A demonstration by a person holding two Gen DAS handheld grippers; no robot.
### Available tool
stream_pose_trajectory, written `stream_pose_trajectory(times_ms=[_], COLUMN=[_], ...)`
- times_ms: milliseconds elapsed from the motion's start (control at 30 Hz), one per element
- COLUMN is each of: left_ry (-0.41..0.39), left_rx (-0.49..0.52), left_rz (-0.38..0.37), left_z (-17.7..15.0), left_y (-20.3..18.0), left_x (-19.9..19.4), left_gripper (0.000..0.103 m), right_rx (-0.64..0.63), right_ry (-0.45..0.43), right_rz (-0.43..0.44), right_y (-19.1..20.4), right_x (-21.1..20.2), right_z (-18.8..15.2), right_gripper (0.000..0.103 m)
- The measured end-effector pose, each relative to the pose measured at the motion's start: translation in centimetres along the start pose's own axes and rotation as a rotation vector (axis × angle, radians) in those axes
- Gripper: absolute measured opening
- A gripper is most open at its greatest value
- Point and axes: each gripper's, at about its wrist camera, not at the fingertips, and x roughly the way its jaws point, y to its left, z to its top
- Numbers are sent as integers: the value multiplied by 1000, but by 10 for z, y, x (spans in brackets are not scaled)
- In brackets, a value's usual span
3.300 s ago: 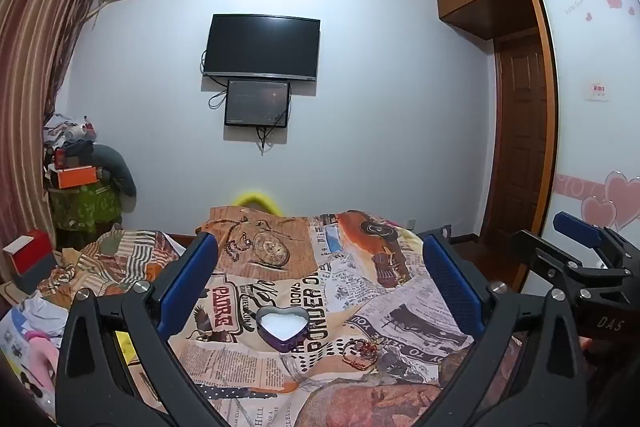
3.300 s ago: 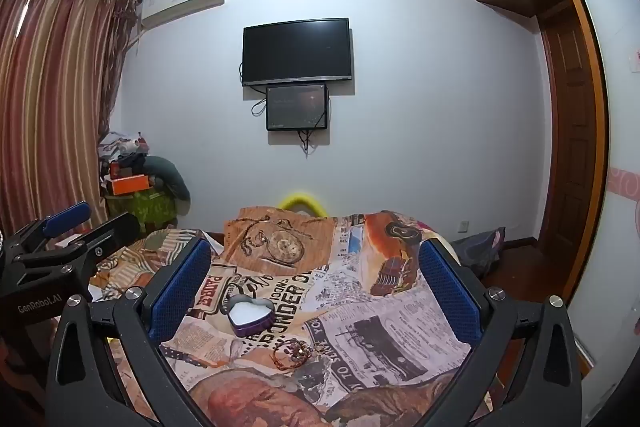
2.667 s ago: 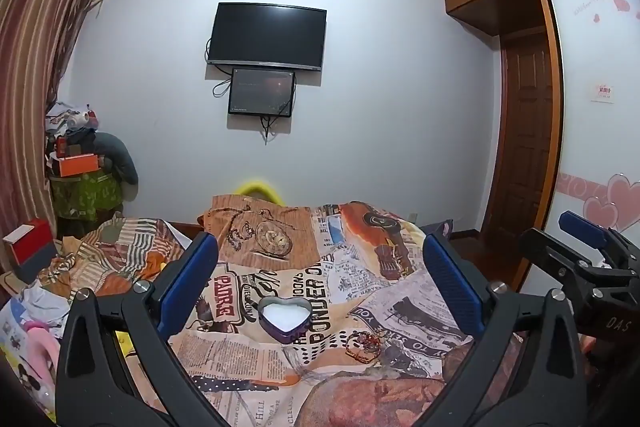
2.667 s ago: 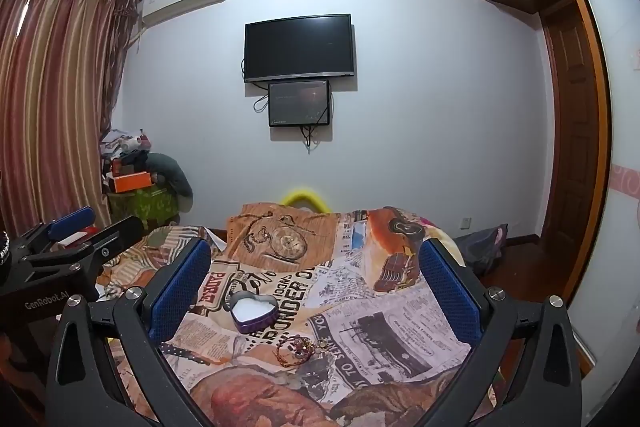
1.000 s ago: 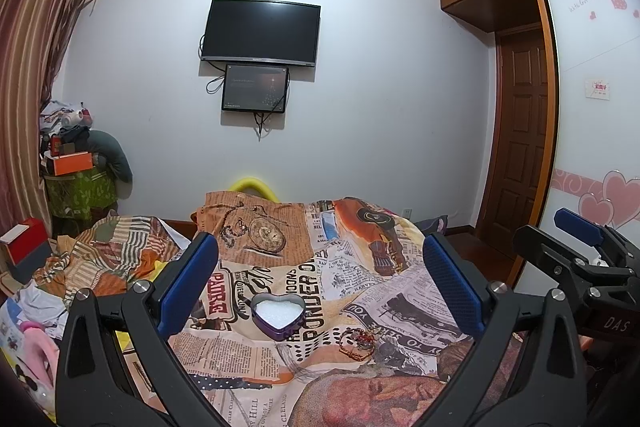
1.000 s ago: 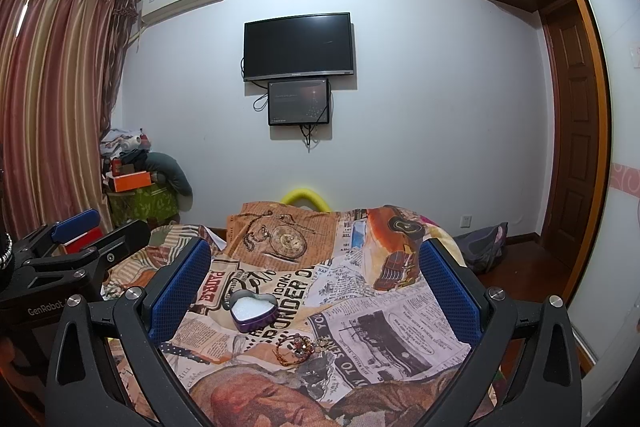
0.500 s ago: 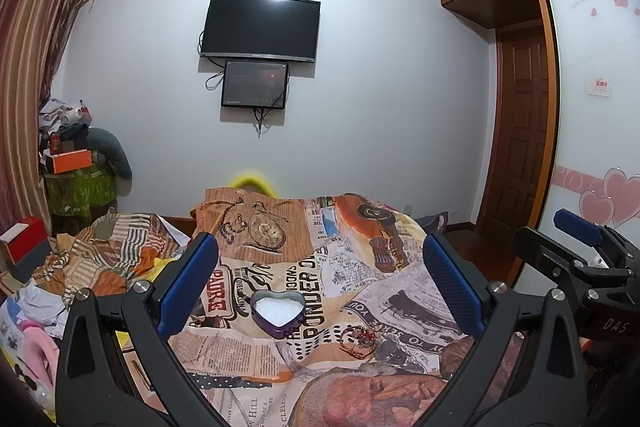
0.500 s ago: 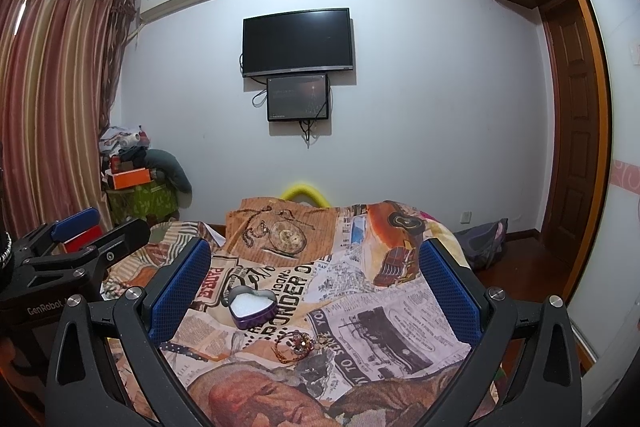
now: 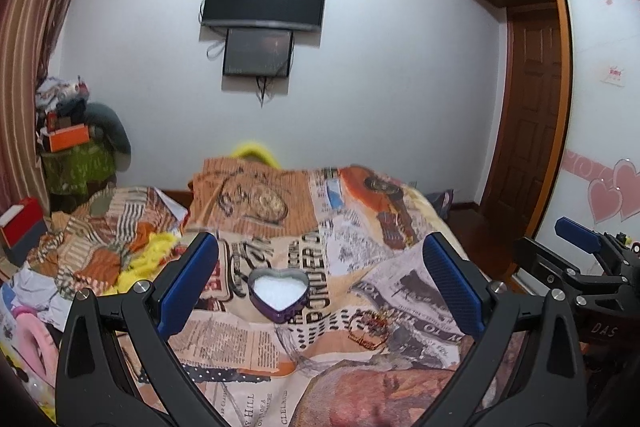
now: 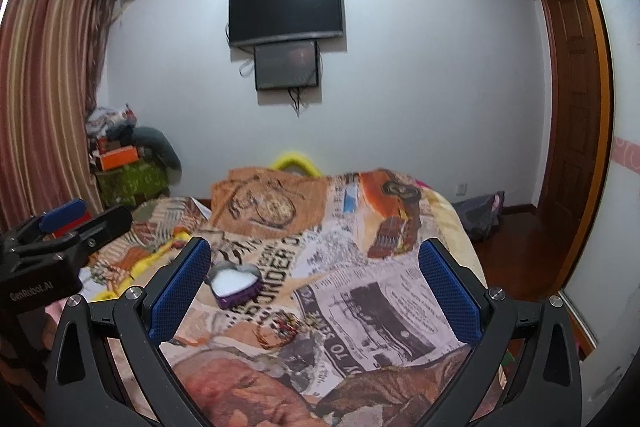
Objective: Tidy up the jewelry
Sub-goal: 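Move both tools down toward the jewelry pile beside the heart tin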
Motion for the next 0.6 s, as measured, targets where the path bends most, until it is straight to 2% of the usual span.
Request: stream_pose_trajectory(times_ms=[167,367,533,567,600], left_ry=[118,263,372,392,421], left_rx=[-12,6,29,28,25], left_rz=[-2,-6,-30,-38,-56], left_z=[-16,-43,-63,-66,-71], left_y=[7,11,8,8,7], left_x=[40,86,121,127,137], left_gripper=[103,103,89,87,82], right_rx=[-24,-45,-70,-69,-68], right_ry=[113,243,338,358,373], right_rz=[-26,-7,40,57,73], right_y=[-12,-25,-32,-34,-36], right_x=[31,60,84,91,95], right_z=[-19,-39,-49,-50,-52], right_gripper=[103,101,88,83,81])
